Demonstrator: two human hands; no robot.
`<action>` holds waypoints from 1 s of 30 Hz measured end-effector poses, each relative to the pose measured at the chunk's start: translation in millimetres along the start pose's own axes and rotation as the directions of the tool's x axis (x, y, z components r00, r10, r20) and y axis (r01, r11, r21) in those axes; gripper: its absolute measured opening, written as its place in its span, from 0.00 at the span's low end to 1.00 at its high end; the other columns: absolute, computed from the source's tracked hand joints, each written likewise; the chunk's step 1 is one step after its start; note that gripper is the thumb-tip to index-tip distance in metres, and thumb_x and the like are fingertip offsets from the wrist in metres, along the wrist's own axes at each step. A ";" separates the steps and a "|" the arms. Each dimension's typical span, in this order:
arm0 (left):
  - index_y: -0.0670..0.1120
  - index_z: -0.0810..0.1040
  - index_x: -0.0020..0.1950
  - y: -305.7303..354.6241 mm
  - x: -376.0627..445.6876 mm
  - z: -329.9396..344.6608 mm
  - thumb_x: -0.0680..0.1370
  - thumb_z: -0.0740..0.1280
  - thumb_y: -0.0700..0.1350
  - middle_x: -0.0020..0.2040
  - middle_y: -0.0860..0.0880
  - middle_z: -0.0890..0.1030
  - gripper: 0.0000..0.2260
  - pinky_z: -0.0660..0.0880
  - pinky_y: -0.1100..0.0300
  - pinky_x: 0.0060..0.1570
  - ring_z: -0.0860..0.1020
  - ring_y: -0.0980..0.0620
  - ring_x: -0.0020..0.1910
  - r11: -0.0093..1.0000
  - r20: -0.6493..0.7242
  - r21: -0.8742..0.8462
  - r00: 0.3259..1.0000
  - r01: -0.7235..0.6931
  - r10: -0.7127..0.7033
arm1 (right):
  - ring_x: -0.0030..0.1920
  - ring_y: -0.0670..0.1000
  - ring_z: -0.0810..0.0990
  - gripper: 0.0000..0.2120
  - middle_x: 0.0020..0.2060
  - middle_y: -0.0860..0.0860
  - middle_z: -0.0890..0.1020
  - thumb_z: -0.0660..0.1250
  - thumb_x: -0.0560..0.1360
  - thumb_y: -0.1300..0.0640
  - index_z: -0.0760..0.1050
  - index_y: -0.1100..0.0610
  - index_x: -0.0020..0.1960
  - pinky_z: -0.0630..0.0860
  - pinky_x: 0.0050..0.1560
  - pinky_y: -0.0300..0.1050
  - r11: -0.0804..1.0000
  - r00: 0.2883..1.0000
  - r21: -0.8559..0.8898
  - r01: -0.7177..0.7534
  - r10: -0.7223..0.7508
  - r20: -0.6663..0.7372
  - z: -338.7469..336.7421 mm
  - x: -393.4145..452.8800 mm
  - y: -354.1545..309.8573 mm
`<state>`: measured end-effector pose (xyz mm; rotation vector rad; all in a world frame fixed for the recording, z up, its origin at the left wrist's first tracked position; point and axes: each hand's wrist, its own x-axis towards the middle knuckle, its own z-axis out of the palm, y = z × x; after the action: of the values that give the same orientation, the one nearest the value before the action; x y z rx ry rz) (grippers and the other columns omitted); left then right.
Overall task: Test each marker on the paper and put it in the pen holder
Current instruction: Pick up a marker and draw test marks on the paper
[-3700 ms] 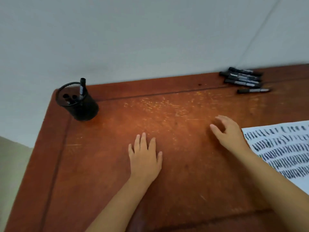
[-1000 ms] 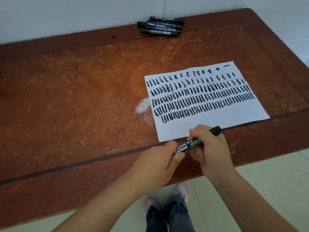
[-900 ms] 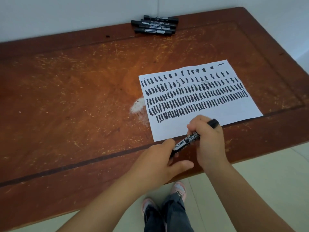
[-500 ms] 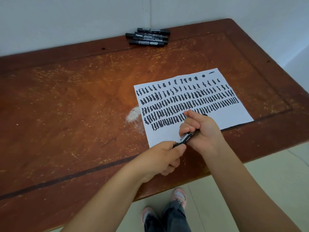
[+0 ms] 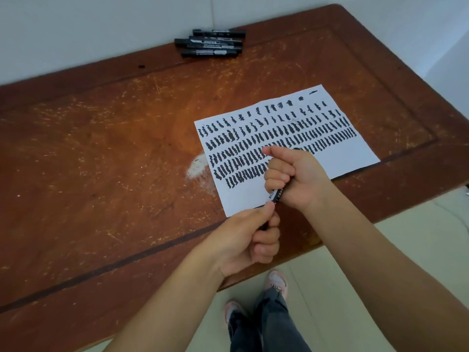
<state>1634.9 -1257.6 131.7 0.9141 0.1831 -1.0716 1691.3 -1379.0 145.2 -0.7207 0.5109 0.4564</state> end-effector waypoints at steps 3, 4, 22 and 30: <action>0.46 0.62 0.35 1.5 -3.0 -2.9 0.77 0.60 0.49 0.20 0.56 0.61 0.14 0.56 0.70 0.19 0.59 0.60 0.18 0.984 -0.054 0.165 0.996 -0.061 0.070 | 0.14 0.43 0.56 0.13 0.12 0.46 0.58 0.52 0.78 0.61 0.68 0.58 0.36 0.55 0.15 0.31 1.000 1.000 -0.018 0.014 -0.014 -0.016 0.8 1.2 4.0; 0.46 0.60 0.35 0.1 -3.5 -2.9 0.79 0.58 0.46 0.20 0.56 0.60 0.14 0.56 0.70 0.19 0.58 0.60 0.18 0.966 -0.089 0.247 0.991 -0.077 0.102 | 0.14 0.43 0.56 0.13 0.12 0.46 0.58 0.53 0.78 0.61 0.68 0.58 0.37 0.54 0.15 0.31 1.000 0.999 -0.018 0.017 -0.017 -0.031 1.1 0.4 5.6; 0.50 0.60 0.35 -33.7 -63.4 -41.4 0.78 0.57 0.48 0.28 0.52 0.67 0.13 0.61 0.55 0.31 0.76 0.40 0.37 0.265 -0.466 0.882 0.628 0.390 0.624 | 0.18 0.44 0.57 0.07 0.16 0.46 0.60 0.55 0.77 0.64 0.71 0.61 0.43 0.58 0.19 0.35 0.781 0.748 0.065 0.621 -0.565 -0.349 -45.0 -11.7 -75.4; 0.45 0.66 0.43 -17.5 -20.2 -32.9 0.78 0.58 0.47 0.32 0.54 0.66 0.07 0.57 0.58 0.27 0.65 0.54 0.30 0.144 -0.261 0.960 0.584 0.240 0.768 | 0.33 0.50 0.74 0.29 0.30 0.53 0.76 0.47 0.77 0.39 0.75 0.59 0.38 0.72 0.37 0.42 0.955 0.958 -0.145 0.259 -0.273 -0.085 -17.2 16.6 -10.8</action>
<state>1619.9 -1223.2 112.1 2.5477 -0.0815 -0.1028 1705.5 -1394.9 130.0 -0.9313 0.4754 0.2011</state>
